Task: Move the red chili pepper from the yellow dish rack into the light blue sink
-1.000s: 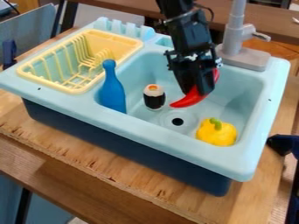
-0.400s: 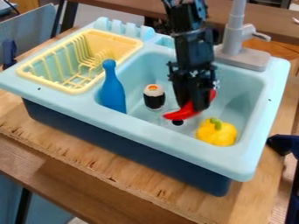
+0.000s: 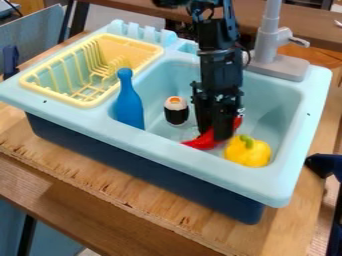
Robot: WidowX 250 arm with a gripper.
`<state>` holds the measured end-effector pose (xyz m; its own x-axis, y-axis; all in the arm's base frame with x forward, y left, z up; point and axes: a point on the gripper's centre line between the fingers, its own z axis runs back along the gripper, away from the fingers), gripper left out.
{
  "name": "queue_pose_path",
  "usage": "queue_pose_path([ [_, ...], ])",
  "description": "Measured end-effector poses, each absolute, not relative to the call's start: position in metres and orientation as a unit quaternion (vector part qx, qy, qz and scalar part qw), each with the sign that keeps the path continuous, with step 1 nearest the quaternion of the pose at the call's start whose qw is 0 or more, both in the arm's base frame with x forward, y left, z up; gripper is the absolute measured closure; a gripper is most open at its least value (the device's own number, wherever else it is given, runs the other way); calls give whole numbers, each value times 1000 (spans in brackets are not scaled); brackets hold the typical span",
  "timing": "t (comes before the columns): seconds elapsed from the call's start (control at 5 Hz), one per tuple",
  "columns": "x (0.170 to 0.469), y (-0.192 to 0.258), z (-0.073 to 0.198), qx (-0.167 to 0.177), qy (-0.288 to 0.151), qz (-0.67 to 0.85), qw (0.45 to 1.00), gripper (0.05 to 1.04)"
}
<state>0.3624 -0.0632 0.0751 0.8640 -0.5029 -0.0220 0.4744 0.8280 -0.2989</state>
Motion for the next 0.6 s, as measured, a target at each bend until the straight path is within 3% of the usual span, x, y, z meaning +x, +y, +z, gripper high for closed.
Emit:
queue_pose_path([
  [0.2, 365, -62, 75, -145, 63, -265, 951, 249],
  [0.4, 369, -65, 80, -139, 50, -274, 950, 78],
  [0.6, 369, -80, 121, -100, 10, -312, 945, 82],
])
